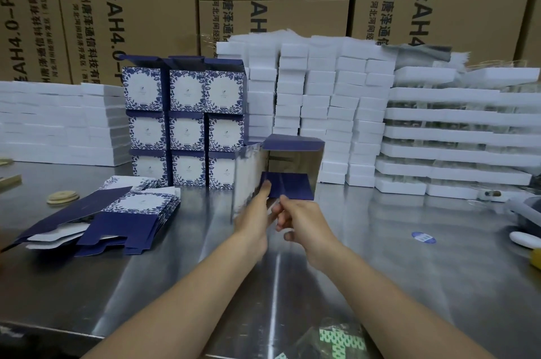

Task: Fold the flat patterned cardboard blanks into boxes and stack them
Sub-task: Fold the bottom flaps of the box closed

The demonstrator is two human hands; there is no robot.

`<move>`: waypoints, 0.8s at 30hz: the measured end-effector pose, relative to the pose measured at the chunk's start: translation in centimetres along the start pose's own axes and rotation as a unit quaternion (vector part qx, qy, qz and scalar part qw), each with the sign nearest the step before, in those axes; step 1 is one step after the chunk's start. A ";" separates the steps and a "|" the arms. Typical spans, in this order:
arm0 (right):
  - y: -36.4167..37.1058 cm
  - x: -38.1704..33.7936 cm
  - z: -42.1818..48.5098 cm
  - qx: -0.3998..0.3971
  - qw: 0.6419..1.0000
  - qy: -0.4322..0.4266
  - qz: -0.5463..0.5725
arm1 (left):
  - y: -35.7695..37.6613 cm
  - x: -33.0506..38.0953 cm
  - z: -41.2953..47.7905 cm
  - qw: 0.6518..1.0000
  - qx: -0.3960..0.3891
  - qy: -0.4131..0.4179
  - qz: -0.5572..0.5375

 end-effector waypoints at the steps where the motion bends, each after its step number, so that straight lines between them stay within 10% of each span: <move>1: -0.3 -0.1 0.1 0.013 1.000 0.001 0.018 | 0.3 0.1 -0.2 1.000 -0.014 0.009 0.016; 24: -1.5 -0.7 0.0 0.076 0.997 0.000 0.021 | 2.8 0.3 -1.7 0.980 -0.054 0.087 0.170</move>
Point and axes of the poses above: each hand's wrist, its own z-axis towards the middle knuckle, its own y-axis out of the palm, x = y × z, the point moved 8 cm from there along z, towards the middle knuckle, and after that the axes turned 8 degrees about -y, right-handed, at the moved point
